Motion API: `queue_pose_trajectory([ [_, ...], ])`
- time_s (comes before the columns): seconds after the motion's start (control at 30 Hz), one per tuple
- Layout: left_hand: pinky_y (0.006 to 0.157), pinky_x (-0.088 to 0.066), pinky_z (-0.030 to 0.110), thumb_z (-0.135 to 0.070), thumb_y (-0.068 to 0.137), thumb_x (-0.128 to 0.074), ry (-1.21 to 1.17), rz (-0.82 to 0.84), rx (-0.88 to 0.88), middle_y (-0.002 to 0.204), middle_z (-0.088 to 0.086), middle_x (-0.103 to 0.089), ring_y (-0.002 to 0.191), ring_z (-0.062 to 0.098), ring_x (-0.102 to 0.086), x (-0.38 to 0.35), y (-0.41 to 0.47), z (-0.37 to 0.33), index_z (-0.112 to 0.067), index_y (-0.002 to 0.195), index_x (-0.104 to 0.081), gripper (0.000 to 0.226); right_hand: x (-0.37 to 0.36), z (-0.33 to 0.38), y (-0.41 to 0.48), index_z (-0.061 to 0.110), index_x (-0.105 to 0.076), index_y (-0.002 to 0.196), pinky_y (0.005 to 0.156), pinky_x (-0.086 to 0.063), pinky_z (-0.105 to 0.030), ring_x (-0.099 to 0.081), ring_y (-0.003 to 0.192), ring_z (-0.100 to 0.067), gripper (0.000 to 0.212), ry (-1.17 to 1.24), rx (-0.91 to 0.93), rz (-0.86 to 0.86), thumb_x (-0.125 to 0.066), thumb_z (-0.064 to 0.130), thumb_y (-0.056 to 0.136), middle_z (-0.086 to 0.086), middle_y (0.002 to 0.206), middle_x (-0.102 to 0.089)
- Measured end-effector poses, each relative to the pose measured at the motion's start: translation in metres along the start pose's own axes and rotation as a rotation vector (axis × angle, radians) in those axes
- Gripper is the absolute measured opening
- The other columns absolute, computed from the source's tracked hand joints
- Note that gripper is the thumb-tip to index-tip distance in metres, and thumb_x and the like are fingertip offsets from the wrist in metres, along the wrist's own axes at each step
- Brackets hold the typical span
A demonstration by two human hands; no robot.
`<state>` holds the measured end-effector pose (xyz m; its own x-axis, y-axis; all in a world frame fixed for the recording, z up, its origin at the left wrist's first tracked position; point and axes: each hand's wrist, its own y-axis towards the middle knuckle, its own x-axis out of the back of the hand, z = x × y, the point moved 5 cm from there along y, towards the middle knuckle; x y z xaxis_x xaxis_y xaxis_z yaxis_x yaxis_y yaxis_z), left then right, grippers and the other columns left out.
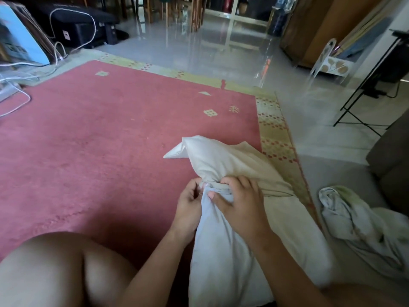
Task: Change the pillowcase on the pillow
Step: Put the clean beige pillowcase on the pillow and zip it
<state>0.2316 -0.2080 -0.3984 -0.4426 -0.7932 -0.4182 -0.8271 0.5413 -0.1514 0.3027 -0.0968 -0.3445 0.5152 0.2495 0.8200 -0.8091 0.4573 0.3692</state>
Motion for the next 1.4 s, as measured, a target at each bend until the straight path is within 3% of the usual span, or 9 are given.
queue_pose_trajectory([
  [0.2,0.063,-0.048,0.032,-0.006,0.094,-0.066,-0.129,-0.061,-0.122,0.079,0.01,-0.062,0.068,0.018,-0.055,-0.016,-0.001,-0.01,-0.015,0.085,-0.059,0.014,0.016,-0.017,0.009,0.021,-0.067,0.088,0.073,-0.05,-0.045,-0.051,0.084,-0.028,0.026,0.022,0.037,-0.142,-0.071,0.045,0.078,0.003,0.081,-0.066],
  [0.43,0.056,-0.037,0.018,-0.023,0.092,-0.062,0.267,-0.012,-0.445,0.065,-0.01,-0.054,0.06,0.002,-0.044,-0.02,-0.022,-0.025,-0.007,0.084,-0.059,0.018,0.014,-0.03,0.024,0.026,-0.044,0.064,0.077,-0.046,-0.045,-0.037,0.083,-0.018,0.033,0.009,-0.153,-0.214,-0.067,0.001,0.067,0.013,0.058,-0.044],
  [0.57,0.063,-0.043,0.017,-0.021,0.099,-0.059,0.338,-0.15,-0.374,0.073,-0.012,-0.06,0.066,0.001,-0.053,-0.001,-0.013,-0.008,-0.015,0.088,-0.058,0.013,0.0,-0.028,0.025,0.027,-0.06,0.074,0.08,-0.048,-0.048,-0.052,0.087,-0.026,0.018,0.098,-0.024,-0.069,-0.073,0.036,0.065,0.011,0.072,-0.062],
  [0.77,0.083,-0.052,0.036,-0.046,0.098,-0.047,0.321,-0.267,-0.267,0.092,-0.004,-0.064,0.087,0.01,-0.061,0.024,-0.007,0.028,-0.023,0.099,-0.057,0.025,-0.016,-0.024,-0.013,0.04,-0.046,0.129,0.113,-0.019,-0.05,-0.032,0.125,-0.019,0.092,-0.193,0.144,0.435,-0.044,0.09,0.051,0.009,0.124,-0.045],
  [0.9,0.049,-0.051,0.032,-0.028,0.108,-0.04,-0.021,-0.273,-0.108,0.079,0.009,-0.057,0.061,0.016,-0.058,0.022,-0.011,0.043,-0.011,0.092,-0.053,0.028,-0.039,-0.025,-0.022,0.036,-0.057,0.112,0.106,-0.027,-0.06,-0.045,0.114,-0.026,0.071,-0.28,0.192,0.308,-0.066,0.077,0.054,0.008,0.112,-0.054],
  [1.0,0.064,-0.046,0.033,-0.021,0.103,-0.048,-0.153,-0.235,-0.087,0.072,0.006,-0.054,0.065,0.018,-0.051,0.033,-0.014,0.05,-0.017,0.076,-0.059,0.029,-0.049,-0.026,-0.018,0.034,-0.062,0.097,0.103,-0.029,-0.062,-0.049,0.11,-0.025,0.048,-0.302,0.226,0.201,-0.079,0.056,0.058,0.012,0.1,-0.058],
  [1.17,0.068,-0.036,0.034,-0.021,0.088,-0.059,-0.033,-0.157,-0.138,0.079,0.012,-0.048,0.074,0.024,-0.04,0.031,-0.025,0.052,-0.007,0.076,-0.054,0.019,-0.036,-0.033,0.013,0.023,-0.053,0.064,0.098,-0.032,-0.052,-0.054,0.092,-0.026,0.015,-0.221,0.207,-0.155,-0.063,0.033,0.07,0.01,0.067,-0.058],
  [1.27,0.068,-0.044,0.028,-0.021,0.09,-0.059,-0.012,-0.178,-0.13,0.079,0.008,-0.054,0.072,0.017,-0.05,0.035,-0.026,0.051,-0.012,0.085,-0.057,0.01,-0.046,-0.031,0.023,0.026,-0.048,0.063,0.094,-0.032,-0.047,-0.05,0.096,-0.024,0.022,-0.199,0.141,-0.08,-0.067,0.034,0.069,0.011,0.066,-0.056],
  [1.4,0.095,-0.051,0.042,-0.029,0.093,-0.066,0.018,-0.116,0.002,0.113,0.021,-0.063,0.105,0.026,-0.062,0.028,-0.02,0.055,-0.013,0.116,-0.058,0.029,-0.051,-0.032,0.019,0.031,-0.06,0.078,0.102,-0.029,-0.048,-0.044,0.112,-0.018,0.021,-0.12,0.123,0.192,-0.074,0.042,0.067,0.017,0.086,-0.062],
])
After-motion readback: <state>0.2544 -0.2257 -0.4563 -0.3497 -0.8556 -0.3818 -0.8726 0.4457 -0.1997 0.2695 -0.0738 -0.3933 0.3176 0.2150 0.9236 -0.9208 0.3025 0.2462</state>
